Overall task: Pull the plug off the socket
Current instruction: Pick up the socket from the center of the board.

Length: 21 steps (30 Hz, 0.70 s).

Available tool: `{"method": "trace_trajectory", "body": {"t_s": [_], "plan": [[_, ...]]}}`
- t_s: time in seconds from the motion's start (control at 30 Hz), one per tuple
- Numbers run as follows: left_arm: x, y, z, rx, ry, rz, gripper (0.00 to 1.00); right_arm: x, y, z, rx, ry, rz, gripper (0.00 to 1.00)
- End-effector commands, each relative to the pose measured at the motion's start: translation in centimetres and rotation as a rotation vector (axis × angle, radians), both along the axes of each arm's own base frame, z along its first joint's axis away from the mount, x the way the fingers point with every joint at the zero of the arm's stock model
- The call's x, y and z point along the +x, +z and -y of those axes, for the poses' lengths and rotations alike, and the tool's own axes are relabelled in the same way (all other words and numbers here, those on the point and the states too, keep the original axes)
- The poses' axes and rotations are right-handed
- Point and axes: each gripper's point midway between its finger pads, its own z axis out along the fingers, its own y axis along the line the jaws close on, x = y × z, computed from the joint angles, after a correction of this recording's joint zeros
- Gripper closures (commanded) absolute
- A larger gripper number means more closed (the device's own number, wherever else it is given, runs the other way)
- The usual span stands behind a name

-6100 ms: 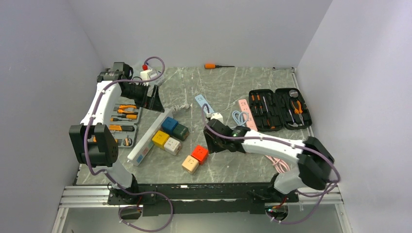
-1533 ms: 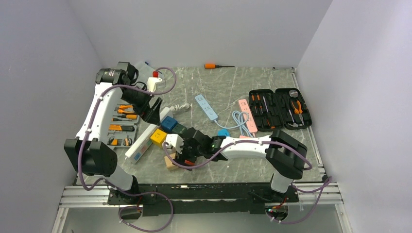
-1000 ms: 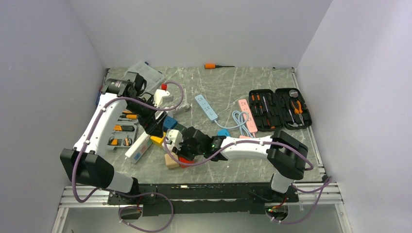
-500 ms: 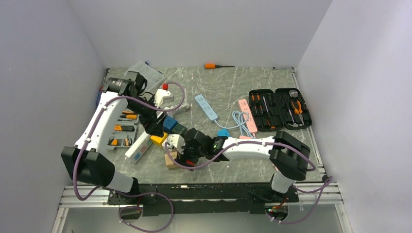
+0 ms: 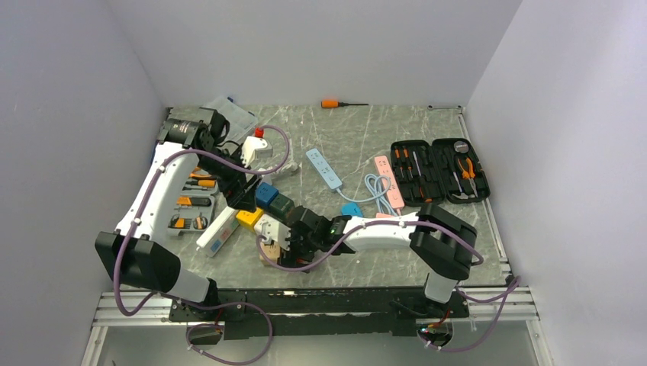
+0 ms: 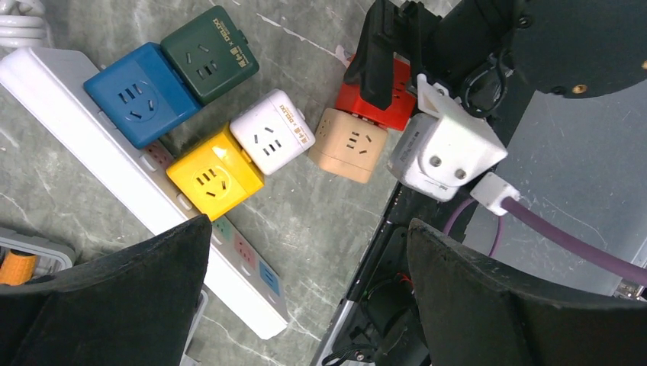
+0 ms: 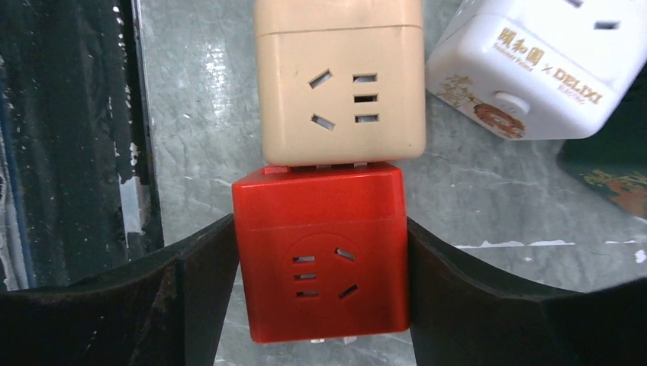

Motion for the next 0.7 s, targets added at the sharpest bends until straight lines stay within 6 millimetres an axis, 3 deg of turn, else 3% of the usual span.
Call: {"method": "trace_trajectory", "body": {"t_s": [0.0,0.07,0.13,0.27,0.4,0.5,0.67], "plan": [[-0.2,1.1,0.0,-0.018,-0.016,0.058,0.01,-0.2,-0.4,-0.5,0.021,0.024,-0.003,0.26],[-0.2,1.2,0.1,-0.021,-0.017,0.058,0.01,0.2,-0.7,-0.7,0.029,0.0,0.004,0.27],[-0.3,1.1,0.1,-0.023,-0.022,0.054,0.01,0.4,-0.7,-1.0,0.048,-0.019,0.008,0.35],[-0.8,0.8,0.1,-0.03,-0.044,0.058,0.01,0.6,0.3,-1.4,0.087,-0.069,-0.01,0.67],[-1.1,0.7,0.2,-0.047,-0.079,0.097,0.01,0.4,3.4,-1.1,0.158,-0.124,-0.021,0.99],[-1.1,1.4,0.6,-0.081,-0.115,0.167,0.01,0.1,6.8,-0.3,0.215,-0.16,-0.035,1.0],[-1.4,3.6,1.8,-0.175,-0.221,0.37,0.01,-1.0,11.4,2.9,0.271,-0.212,-0.052,1.0]]}}
